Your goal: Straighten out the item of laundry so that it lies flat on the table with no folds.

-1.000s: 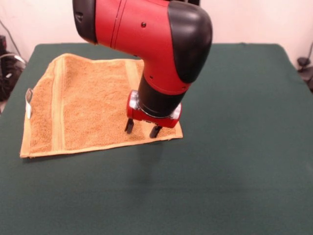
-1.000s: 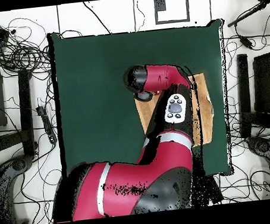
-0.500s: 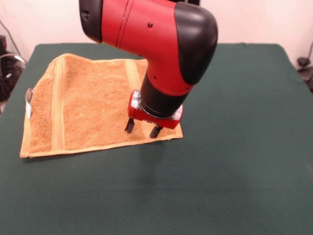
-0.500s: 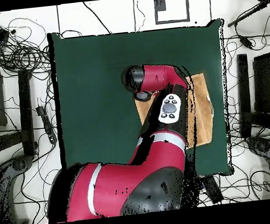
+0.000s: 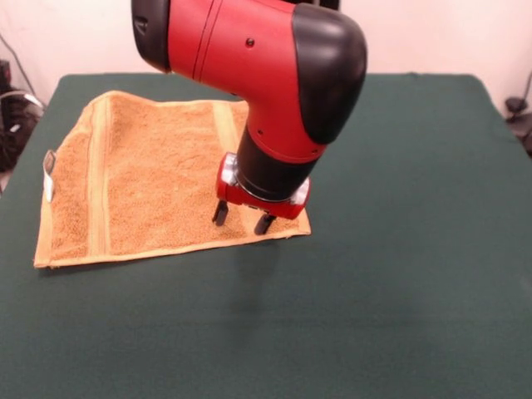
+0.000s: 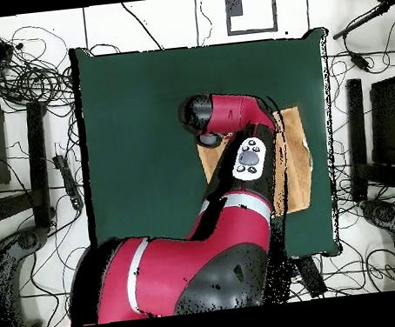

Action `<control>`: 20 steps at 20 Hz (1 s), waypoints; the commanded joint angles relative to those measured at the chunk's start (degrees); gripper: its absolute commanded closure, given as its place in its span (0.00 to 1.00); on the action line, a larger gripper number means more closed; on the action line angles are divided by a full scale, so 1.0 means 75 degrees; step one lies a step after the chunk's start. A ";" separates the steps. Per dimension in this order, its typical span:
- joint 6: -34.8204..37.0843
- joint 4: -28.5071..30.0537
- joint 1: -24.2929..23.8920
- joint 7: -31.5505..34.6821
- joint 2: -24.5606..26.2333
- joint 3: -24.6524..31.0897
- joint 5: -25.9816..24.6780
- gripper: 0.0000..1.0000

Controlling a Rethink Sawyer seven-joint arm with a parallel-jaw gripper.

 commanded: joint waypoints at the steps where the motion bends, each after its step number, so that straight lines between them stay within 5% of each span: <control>1: -0.3972 0.0100 0.0307 0.2769 0.1868 0.1959 0.0881 0.00; 8: -0.3665 0.0577 0.0131 0.2295 0.1486 0.1962 0.0655 0.00; 14: -0.2997 0.1167 -0.0398 0.0941 0.1089 0.2389 0.0366 0.00; 20: -0.2404 0.1582 -0.0602 0.0830 0.0732 0.2440 0.0305 0.00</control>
